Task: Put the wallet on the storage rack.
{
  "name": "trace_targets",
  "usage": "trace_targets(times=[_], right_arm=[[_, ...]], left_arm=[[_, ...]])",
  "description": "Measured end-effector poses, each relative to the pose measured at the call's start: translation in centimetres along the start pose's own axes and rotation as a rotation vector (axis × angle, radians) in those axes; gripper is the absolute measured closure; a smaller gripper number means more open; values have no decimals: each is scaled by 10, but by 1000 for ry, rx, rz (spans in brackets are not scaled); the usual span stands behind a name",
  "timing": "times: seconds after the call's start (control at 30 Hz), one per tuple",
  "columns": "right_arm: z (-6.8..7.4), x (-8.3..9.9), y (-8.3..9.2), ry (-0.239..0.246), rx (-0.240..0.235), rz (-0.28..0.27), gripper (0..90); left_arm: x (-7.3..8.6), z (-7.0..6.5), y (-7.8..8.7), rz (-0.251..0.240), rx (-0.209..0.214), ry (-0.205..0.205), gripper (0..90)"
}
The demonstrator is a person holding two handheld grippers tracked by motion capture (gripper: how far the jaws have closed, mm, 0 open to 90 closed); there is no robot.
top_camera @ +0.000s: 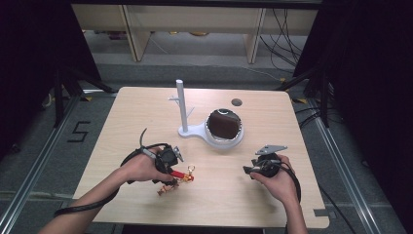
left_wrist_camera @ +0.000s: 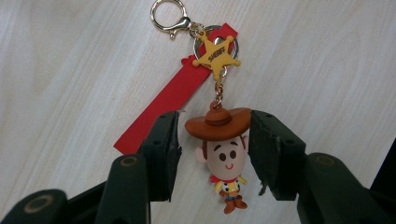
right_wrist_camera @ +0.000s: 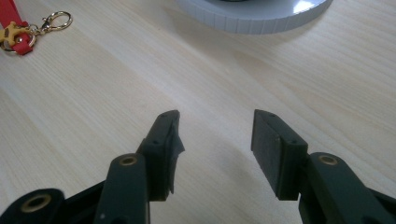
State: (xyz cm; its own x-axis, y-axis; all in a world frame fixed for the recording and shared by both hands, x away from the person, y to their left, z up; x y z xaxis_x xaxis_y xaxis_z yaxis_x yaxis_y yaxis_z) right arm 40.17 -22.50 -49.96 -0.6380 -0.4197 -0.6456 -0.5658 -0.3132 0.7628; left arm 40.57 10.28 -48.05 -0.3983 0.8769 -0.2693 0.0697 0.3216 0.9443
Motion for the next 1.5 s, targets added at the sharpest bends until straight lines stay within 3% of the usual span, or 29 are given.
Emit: trace_targets(times=[0.07, 0.2, 0.4, 0.7, 0.87, 0.93, 1.1, 1.2, 1.5], right_arm=[[2, 0, -2, -20, -4, -5, 524], [1, 1, -3, 11, -3, -1, 523], [4, 1, -3, -9, -10, 21, 521], [5, 1, -4, -13, -14, 9, 517], [3, 1, -5, 17, -16, 14, 515], [5, 2, -4, -2, -20, 27, 514], [4, 2, -6, 16, -18, 15, 512], [6, 2, -7, -7, -22, 21, 509], [5, 4, -8, 12, -23, 25, 502]], left_arm=[[-1, 0, -1, 9, 1, -4, 522], [-4, -1, -3, 13, 6, -9, 522], [-7, -2, -6, 22, 3, -14, 518], [-13, -2, -13, 41, -4, -29, 516], [-16, -3, -16, 52, -5, -33, 516], [-18, -2, -17, 58, -9, -39, 516], [-21, -2, -21, 68, -15, -47, 519], [-23, -2, -23, 65, -27, -54, 528], [-26, -2, -29, 74, -27, -70, 545]])
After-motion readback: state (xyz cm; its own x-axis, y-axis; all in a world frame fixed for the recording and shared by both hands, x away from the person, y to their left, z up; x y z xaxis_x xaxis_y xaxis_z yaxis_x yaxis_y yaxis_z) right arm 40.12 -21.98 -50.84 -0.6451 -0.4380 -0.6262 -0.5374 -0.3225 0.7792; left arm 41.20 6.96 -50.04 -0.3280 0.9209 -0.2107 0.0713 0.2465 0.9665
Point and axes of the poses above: each handheld gripper's, and its own axes: y roughly backward along the jaws, x roughly out of its underside, z roughly to its left, the point moved 3 cm from there along -y, roughly forward along the jaws, and after that the axes turned 8 degrees about x, right-handed, at the moved point
